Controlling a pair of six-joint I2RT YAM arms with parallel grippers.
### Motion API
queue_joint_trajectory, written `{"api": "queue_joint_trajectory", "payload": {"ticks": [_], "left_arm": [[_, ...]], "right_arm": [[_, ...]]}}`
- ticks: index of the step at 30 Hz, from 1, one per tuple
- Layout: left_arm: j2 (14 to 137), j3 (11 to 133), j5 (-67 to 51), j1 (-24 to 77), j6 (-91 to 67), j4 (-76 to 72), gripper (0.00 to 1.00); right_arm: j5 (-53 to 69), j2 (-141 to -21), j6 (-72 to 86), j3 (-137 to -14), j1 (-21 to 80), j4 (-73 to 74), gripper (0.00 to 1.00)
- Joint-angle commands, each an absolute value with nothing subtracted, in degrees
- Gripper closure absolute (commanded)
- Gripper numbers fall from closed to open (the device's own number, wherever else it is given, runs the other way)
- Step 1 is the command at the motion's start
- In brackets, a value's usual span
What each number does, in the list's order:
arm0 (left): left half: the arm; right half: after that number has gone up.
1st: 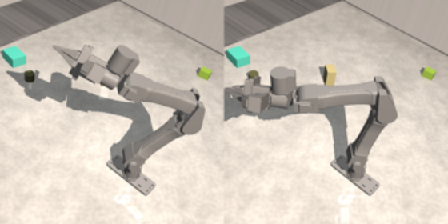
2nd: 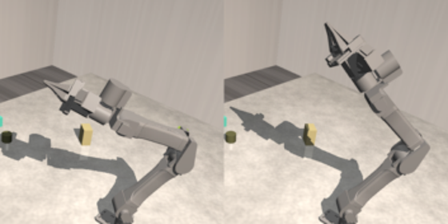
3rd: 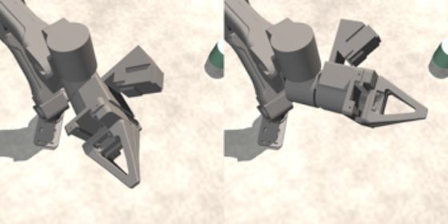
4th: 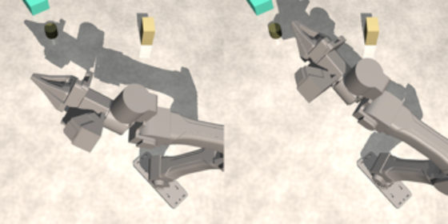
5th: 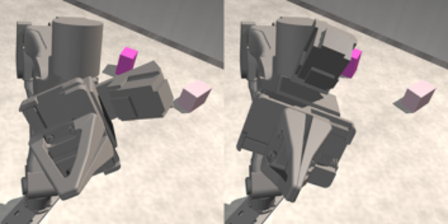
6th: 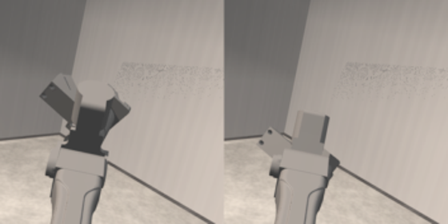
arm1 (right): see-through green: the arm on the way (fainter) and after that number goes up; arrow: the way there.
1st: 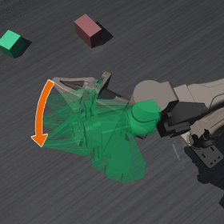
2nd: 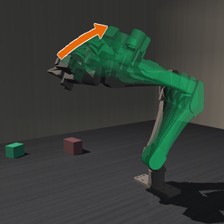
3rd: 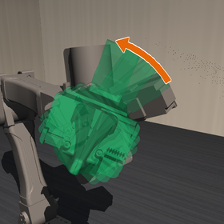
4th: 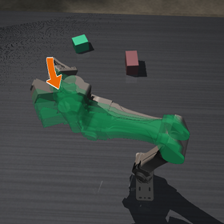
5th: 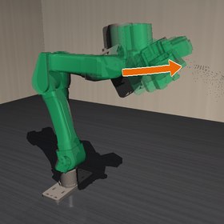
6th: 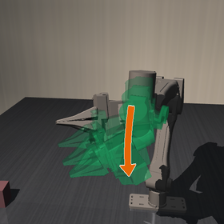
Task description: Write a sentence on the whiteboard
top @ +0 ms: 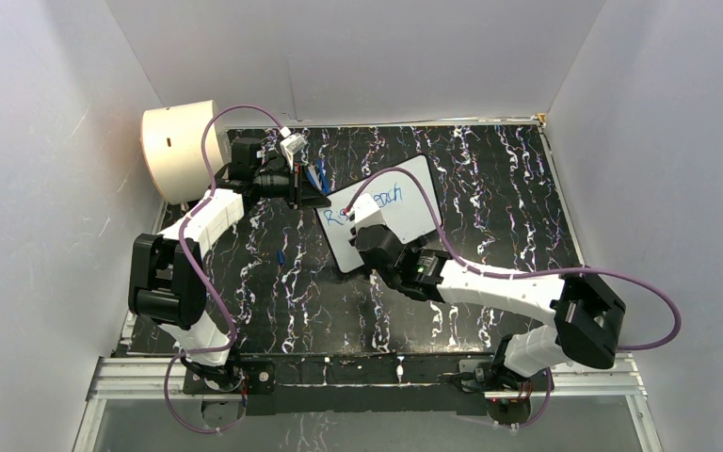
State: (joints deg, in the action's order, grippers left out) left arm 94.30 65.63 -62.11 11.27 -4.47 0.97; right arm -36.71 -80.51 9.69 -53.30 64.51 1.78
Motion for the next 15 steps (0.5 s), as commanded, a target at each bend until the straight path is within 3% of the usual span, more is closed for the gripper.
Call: {"api": "queue_joint_trajectory", "payload": {"ticks": [1,15], "left_arm": [[93.4,66.6,-62.8,12.7,-3.3,3.7,1.0],[93.4,66.5,-62.8,12.7,-3.4,3.7,1.0]], "right_arm": [[-36.9,-81.4,10.2,-57.2,64.7,3.2,1.0],[-34.1,-83.6,14.2,-58.3,64.7,12.6,1.0]]}}
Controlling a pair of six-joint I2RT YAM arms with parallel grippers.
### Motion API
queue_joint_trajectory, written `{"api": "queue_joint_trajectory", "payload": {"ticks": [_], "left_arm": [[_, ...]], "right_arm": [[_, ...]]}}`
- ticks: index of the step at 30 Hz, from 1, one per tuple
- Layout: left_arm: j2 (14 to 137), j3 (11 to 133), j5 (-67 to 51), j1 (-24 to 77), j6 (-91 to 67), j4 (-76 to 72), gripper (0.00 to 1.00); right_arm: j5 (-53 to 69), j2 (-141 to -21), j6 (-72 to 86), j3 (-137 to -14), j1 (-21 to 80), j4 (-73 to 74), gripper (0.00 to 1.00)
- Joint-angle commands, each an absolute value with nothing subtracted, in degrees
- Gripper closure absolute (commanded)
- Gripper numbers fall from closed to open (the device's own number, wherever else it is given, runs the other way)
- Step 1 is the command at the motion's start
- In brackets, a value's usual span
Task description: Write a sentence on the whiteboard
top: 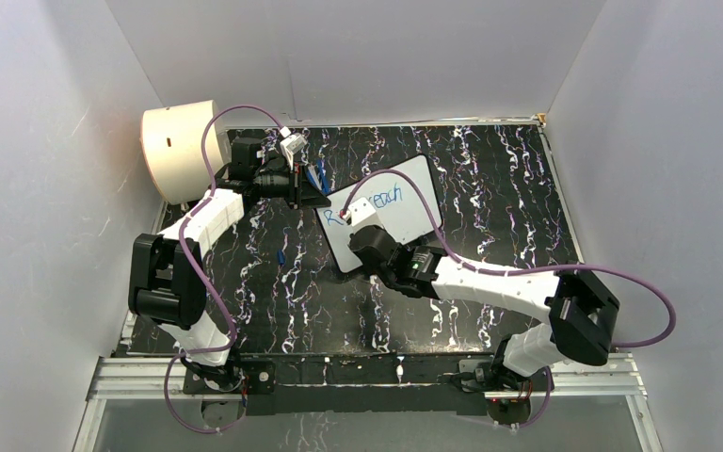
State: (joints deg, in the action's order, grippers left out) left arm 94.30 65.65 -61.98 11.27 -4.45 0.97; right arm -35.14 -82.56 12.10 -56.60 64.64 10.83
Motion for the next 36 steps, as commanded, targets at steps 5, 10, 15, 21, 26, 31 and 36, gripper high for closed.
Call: {"api": "queue_joint_trajectory", "payload": {"ticks": [5,10,15,21,26,31,36], "left_arm": [[93.3,66.5,-62.7,12.7,-3.3,3.7,1.0],[93.4,66.5,-62.7,12.6,-3.3,3.7,1.0],[93.4,66.6,-62.7,12.7,-3.3,3.7,1.0],[93.4,66.5,-62.6,12.6,-3.3,3.7,1.0],[93.3,66.5,-62.6,12.6,-3.4,3.7,1.0],[93.4,66.5,-62.6,12.7,-3.3,3.7,1.0],[93.3,66.5,-62.7,12.7,-3.3,3.7,1.0]], "right_arm": [[-33.3,-84.0,15.0,-58.1,64.7,13.5,1.0],[-32.4,-84.0,15.6,-57.8,64.7,14.2,1.0],[-32.0,-83.8,16.1,-57.6,64.7,14.5,1.0],[-32.9,-82.7,16.0,-57.5,64.7,14.7,1.0],[-34.2,-80.1,15.1,-56.7,64.7,12.1,1.0],[-35.4,-79.8,14.2,-56.4,64.7,10.3,1.0],[-35.9,-80.6,13.5,-56.6,64.6,8.9,1.0]]}}
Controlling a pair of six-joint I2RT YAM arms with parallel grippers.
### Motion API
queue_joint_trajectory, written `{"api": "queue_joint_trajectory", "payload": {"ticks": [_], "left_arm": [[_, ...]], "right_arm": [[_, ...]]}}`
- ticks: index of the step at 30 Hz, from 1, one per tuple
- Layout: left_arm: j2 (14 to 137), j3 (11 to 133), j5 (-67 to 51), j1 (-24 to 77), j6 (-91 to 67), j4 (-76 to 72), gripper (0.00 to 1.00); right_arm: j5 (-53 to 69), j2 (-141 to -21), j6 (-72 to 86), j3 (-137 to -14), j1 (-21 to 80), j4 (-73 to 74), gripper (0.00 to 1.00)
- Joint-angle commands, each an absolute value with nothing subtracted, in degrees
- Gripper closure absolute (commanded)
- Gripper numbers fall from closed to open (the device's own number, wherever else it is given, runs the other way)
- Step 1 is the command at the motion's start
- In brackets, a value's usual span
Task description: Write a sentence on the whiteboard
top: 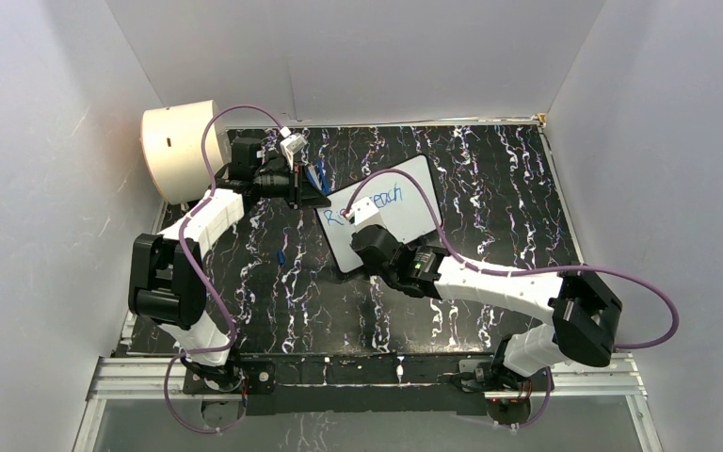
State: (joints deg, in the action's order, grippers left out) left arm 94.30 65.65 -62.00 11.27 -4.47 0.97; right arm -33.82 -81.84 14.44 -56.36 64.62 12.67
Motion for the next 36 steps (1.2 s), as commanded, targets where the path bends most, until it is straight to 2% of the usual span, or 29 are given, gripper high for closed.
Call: {"api": "queue_joint_trajectory", "payload": {"ticks": [1,20,36], "left_arm": [[93.3,66.4,-62.7,12.7,-3.3,3.7,1.0],[93.3,66.5,-62.9,12.7,-3.3,3.7,1.0],[93.4,66.4,-62.8,12.6,-3.3,3.7,1.0]], "right_arm": [[-36.1,-80.8,13.5,-56.8,64.7,8.8,1.0],[-39.2,-81.7,12.7,-56.7,64.5,6.6,1.0],[-38.2,-82.0,15.4,-56.3,64.5,12.0,1.0]]}}
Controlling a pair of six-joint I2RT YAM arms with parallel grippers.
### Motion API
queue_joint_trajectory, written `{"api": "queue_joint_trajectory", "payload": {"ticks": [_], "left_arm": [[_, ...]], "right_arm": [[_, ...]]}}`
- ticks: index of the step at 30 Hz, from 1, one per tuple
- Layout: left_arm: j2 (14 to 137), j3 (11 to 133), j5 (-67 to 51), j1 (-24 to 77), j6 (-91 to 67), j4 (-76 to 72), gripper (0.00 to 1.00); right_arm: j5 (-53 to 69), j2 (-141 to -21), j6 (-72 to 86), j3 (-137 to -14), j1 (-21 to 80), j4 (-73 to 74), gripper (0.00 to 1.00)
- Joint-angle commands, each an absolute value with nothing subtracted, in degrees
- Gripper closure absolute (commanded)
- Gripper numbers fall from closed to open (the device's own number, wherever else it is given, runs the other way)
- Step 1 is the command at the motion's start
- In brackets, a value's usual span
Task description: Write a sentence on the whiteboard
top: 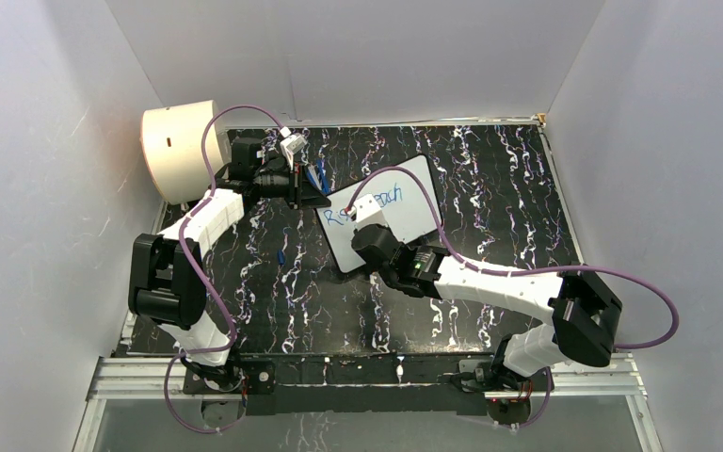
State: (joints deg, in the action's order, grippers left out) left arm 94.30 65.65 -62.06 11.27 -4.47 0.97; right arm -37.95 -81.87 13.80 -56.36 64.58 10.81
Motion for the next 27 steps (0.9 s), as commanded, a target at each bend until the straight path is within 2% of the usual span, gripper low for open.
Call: {"api": "queue_joint_trajectory", "payload": {"ticks": [1,15,27], "left_arm": [[93.4,66.4,-62.7,12.7,-3.3,3.7,1.0],[93.3,66.5,-62.7,12.6,-3.3,3.7,1.0],[93.3,66.5,-62.6,12.7,-3.3,3.7,1.0]], "right_arm": [[-38.1,-82.1,15.6,-56.3,64.4,12.4,1.0],[-36.3,-82.6,17.3,-55.9,64.5,14.9,1.0],[-37.3,-78.3,12.8,-55.6,64.4,9.0,1.0]]}}
